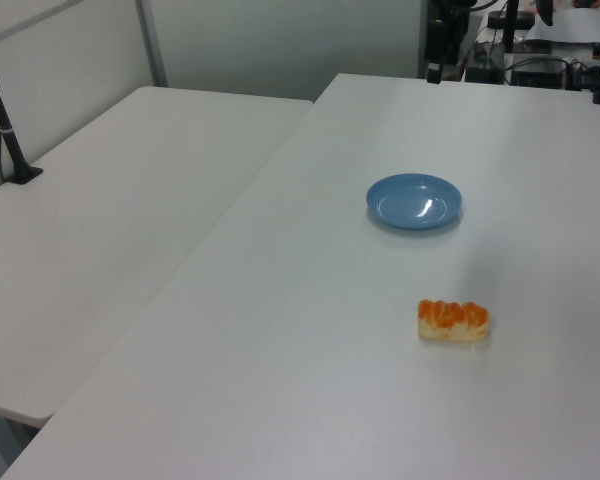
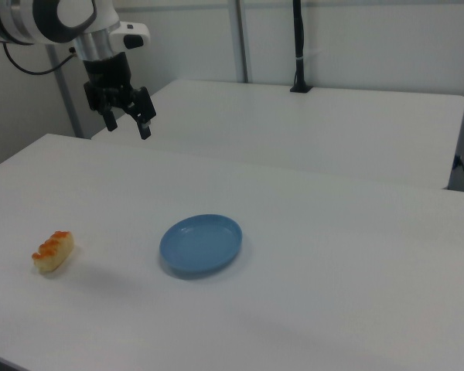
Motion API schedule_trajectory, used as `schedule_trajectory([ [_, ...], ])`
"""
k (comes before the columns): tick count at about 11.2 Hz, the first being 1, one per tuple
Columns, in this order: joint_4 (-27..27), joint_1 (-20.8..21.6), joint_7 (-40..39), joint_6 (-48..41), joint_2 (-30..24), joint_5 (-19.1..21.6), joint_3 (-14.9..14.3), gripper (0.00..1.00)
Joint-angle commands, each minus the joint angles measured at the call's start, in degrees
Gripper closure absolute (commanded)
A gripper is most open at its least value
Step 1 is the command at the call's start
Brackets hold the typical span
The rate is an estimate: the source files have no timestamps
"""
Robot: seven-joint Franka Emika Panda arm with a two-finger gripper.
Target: Put the bread on a plate
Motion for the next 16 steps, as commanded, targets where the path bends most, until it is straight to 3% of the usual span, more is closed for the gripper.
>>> schedule_trajectory([
  [1, -1.21, 0.10, 0.30, -0.58, -1.02, -0.13, -0.22, 0.00],
  [7, -3.04, 0.45, -0.14, -0.85, -1.28, 0.05, 0.66, 0.00],
  [9, -5.58, 0.45, 0.39, -0.67, -1.46, 1.71, 3.81, 0.00],
  [12, -16.46, 0.10, -0.14, 6.68, -6.62, 5.92, 7.68, 0.00],
  [16, -24.82, 0.37, 1.26, 14.94, -6.73, 6.29, 15.93, 0.00],
])
